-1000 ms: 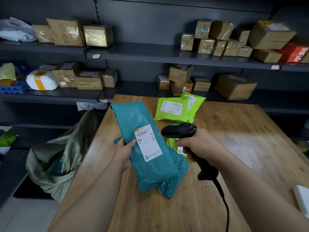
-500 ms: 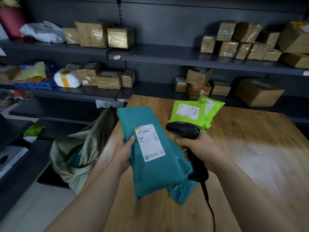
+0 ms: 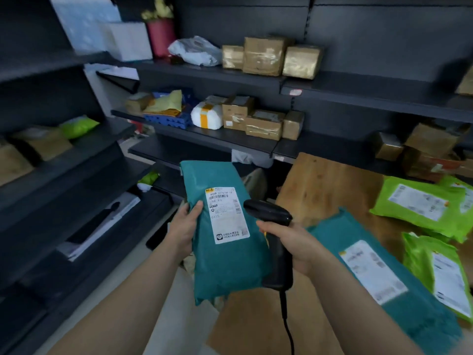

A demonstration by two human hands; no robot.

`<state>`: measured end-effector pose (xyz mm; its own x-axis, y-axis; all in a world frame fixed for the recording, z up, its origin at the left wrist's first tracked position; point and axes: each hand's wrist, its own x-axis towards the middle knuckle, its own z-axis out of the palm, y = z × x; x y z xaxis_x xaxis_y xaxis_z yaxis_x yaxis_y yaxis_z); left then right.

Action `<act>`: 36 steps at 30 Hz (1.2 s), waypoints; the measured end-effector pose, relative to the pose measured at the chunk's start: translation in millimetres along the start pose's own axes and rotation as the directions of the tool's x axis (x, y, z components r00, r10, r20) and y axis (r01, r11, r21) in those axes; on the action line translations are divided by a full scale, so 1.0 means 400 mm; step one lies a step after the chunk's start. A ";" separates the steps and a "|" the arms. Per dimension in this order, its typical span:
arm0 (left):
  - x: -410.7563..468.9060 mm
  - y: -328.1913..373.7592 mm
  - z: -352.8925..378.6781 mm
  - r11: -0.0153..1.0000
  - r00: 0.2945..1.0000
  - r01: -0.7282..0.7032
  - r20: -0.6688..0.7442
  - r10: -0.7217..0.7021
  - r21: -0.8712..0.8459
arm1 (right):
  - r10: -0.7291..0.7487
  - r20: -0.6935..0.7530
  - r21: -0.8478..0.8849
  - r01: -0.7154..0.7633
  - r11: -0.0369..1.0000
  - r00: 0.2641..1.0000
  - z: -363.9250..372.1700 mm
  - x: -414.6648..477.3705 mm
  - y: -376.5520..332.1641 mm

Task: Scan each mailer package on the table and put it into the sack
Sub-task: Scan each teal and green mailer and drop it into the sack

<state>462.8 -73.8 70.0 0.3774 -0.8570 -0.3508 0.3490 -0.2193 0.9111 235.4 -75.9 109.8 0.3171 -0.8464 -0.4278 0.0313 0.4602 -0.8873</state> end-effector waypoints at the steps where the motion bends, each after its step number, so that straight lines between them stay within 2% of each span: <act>1: 0.023 0.020 -0.051 1.000 1.000 -0.006 -0.013 0.006 -0.014 | 0.033 0.022 0.003 -0.033 0.999 0.999 0.061 0.030 0.005; 5: 0.141 0.097 -0.251 0.999 0.998 0.036 -0.044 -0.037 -0.035 | 0.118 0.063 0.016 -0.119 0.993 0.991 0.292 0.157 0.037; 8: 0.240 0.139 -0.369 0.996 0.996 0.086 -0.025 -0.086 0.017 | 0.159 0.049 0.064 -0.162 0.985 0.986 0.429 0.240 0.061; 13: 0.407 0.167 -0.462 0.953 0.979 0.161 0.080 -0.187 0.257 | 0.198 -0.145 0.072 -0.189 0.979 0.969 0.535 0.366 0.089; 20: 0.669 0.087 -0.419 0.852 0.933 0.207 0.165 -0.320 0.481 | 0.212 -0.356 0.137 -0.173 0.975 0.910 0.500 0.562 0.130; 26: 0.858 -0.011 -0.338 0.782 0.908 0.178 0.206 -0.364 0.598 | 0.264 -0.446 0.179 -0.203 0.963 0.855 0.446 0.740 0.150; 30: 0.992 -0.083 -0.345 0.662 0.921 0.132 0.156 -0.358 0.738 | 0.319 -0.516 0.183 -0.262 0.948 0.795 0.399 0.820 0.180; 34: 1.112 -0.155 -0.381 0.532 0.877 0.188 0.103 -0.470 0.826 | 0.359 -0.549 0.193 -0.303 0.933 0.755 0.362 0.857 0.225; 36: 1.140 -0.182 -0.375 0.520 0.846 0.193 0.126 -0.518 0.832 | 0.364 -0.569 0.202 -0.303 0.931 0.737 0.359 0.887 0.251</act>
<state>738.2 -378.8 -188.8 0.0303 -0.6707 -0.7411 -0.4596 -0.6677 0.5855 487.0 -291.6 -106.5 -0.2944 -0.6094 -0.7362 0.1241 0.7394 -0.6617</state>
